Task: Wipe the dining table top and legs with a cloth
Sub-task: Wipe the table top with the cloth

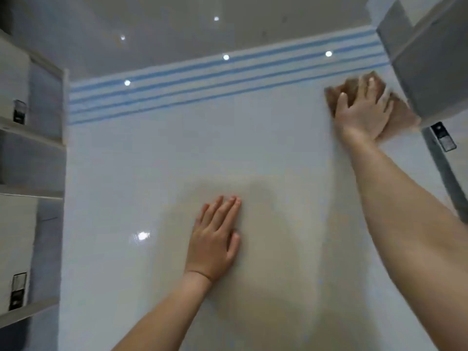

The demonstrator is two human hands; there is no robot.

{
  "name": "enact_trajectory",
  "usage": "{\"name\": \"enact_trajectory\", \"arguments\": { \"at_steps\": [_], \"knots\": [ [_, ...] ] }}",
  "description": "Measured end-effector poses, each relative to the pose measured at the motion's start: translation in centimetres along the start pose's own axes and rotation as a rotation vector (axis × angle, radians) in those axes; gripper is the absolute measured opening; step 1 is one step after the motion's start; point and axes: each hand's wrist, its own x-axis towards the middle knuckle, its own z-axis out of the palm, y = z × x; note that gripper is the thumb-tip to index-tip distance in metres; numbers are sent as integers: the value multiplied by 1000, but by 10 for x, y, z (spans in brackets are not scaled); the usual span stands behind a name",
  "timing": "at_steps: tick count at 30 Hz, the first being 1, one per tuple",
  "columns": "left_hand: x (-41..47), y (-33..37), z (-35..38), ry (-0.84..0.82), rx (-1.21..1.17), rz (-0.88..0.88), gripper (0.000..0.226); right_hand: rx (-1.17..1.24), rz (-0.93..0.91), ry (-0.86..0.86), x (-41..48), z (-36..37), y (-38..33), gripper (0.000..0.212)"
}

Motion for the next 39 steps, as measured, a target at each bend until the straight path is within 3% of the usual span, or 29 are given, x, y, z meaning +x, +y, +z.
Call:
{"name": "enact_trajectory", "arguments": {
  "at_steps": [2, 3, 8, 10, 11, 18, 21, 24, 30, 35, 39],
  "knots": [
    [-1, -1, 1, 0, -7, 1, 63, 74, 94, -11, -10, 9, -57, 63],
    [-1, 0, 1, -6, -7, 3, 63, 85, -5, -34, -25, 16, -87, 62],
    [-1, 0, 1, 0, -26, 11, 58, 1, -1021, -271, -143, 48, -192, 54],
    [-1, 0, 2, 3, -21, 20, 57, -61, -1285, -355, -137, 46, -186, 54],
    [-1, -1, 2, 3, -16, 21, 58, -48, -1318, -339, -121, 43, -175, 55],
    [-2, 0, 1, 4, -17, 16, 62, -11, -603, -125, 45, 2, -18, 62],
    [-2, 0, 0, -3, -18, 4, 63, -36, -404, -90, 60, -12, 26, 65],
    [-2, 1, 0, -7, -9, 9, 63, -29, -290, -70, 29, -10, 23, 65],
    [-3, 1, -1, -17, 11, 13, 62, 10, -516, -123, -144, -14, 46, 55],
    [-3, 3, 0, -2, 18, 12, 61, -18, -552, -224, -315, -33, 116, 58],
    [-3, 2, 2, 16, 29, 29, 60, -14, -568, -278, -357, -41, 133, 58]
  ]
}}
